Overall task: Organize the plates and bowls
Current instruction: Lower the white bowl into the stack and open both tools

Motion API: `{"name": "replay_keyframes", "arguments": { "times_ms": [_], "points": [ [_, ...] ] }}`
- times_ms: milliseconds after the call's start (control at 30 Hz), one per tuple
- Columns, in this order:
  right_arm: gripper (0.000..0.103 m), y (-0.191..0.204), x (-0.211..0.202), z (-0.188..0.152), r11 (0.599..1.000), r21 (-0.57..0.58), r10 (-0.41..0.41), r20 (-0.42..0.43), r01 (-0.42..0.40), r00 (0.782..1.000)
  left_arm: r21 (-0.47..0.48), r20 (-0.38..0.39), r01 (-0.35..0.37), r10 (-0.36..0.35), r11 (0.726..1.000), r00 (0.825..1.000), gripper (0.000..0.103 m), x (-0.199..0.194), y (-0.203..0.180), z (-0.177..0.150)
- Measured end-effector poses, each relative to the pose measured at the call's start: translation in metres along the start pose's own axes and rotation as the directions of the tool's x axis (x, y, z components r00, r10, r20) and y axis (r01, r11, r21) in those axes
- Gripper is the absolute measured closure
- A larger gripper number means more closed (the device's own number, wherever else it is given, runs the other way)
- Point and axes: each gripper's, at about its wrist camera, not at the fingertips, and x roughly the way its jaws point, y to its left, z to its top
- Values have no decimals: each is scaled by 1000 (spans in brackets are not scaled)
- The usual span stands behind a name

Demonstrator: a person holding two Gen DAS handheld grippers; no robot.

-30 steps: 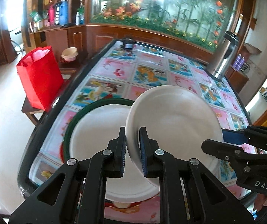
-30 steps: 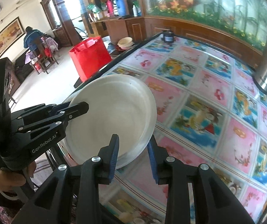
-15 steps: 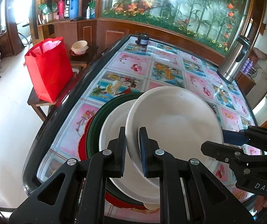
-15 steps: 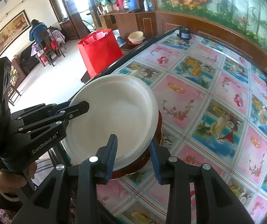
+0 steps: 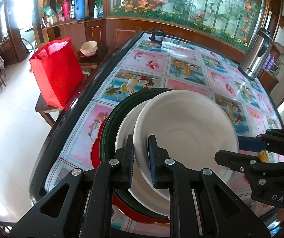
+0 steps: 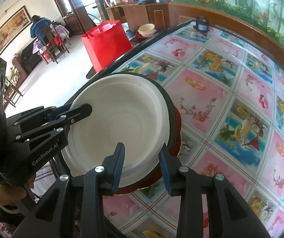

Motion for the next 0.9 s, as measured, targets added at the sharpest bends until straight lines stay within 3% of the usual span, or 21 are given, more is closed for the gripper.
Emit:
{"name": "replay_keyframes", "arguments": {
  "times_ms": [200, 267, 467, 633, 767, 833, 900],
  "points": [
    [64, 1, -3, -2, 1000, 3, -4, 6, 4, 1000, 5, 4, -22, 22, 1000, 1000, 90, 2, -2, -2],
    [57, 1, -4, -3, 1000, 5, -4, 12, 4, 1000, -2, 3, -28, 28, 1000, 1000, 90, 3, -1, -3],
    [51, -2, -9, -7, 1000, 31, 1, 36, -2, 999, -15, 14, -26, 26, 1000, 1000, 87, 2, 0, -5],
    [39, -4, -13, -15, 998, 68, -1, 76, -5, 997, -14, 77, -11, 12, 1000, 997, 71, -9, -1, -10],
    [25, 1, -20, -23, 996, 89, -33, 125, 22, 992, -35, 122, -13, 17, 999, 992, 68, -21, 0, -16],
    [24, 3, -24, -28, 995, 100, -42, 149, 27, 988, -47, 143, -39, 45, 998, 989, 48, -27, 1, -17],
    [24, 4, -29, -33, 992, 122, -65, 188, 42, 980, -34, 191, -102, 106, 994, 976, 41, -37, -3, -21]
  ]
}}
